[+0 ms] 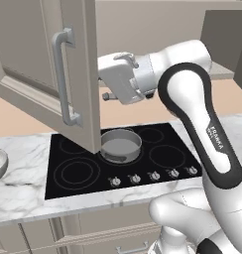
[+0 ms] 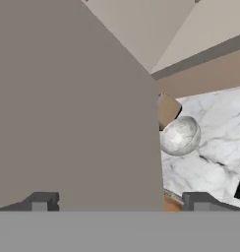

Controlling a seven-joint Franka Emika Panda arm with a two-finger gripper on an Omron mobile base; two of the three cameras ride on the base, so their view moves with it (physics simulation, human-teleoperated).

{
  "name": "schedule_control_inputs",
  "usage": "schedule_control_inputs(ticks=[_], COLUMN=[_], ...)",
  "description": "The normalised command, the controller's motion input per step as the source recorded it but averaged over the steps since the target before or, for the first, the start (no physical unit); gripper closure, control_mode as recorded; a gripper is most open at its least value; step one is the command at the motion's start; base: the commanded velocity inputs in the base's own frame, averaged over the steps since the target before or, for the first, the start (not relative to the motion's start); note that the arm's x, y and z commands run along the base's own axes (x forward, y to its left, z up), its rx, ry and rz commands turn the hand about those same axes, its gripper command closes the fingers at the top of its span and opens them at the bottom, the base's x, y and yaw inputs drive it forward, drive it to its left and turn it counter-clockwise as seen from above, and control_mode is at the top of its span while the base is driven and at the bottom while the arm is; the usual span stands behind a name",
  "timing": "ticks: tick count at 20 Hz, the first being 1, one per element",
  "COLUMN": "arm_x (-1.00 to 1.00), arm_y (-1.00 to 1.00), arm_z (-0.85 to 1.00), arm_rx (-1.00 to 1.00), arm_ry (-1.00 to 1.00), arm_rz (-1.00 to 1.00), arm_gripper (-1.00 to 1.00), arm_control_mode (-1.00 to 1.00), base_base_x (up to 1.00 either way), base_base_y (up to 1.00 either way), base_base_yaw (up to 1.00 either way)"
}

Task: Open the cabinet and move the ladle to the pot. Then close the cabinet.

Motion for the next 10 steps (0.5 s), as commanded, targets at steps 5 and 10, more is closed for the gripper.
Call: schedule_control_inputs(ticks=[5,10], arm_x=[0.26,0.23], arm_y=[-0.62,-0.75], arm_z=[0.18,0.21], arm_rx=[-0.19,-0.22], arm_ry=[-0.04,-0.07], arm_rz=[-0.12,-0.14], arm_gripper=[-1.0,-1.0], arm_control_mode=[-1.0,-1.0], base_base_x=[0.0,0.0], base_base_y=[0.0,0.0], base_base_yaw=[0.0,0.0])
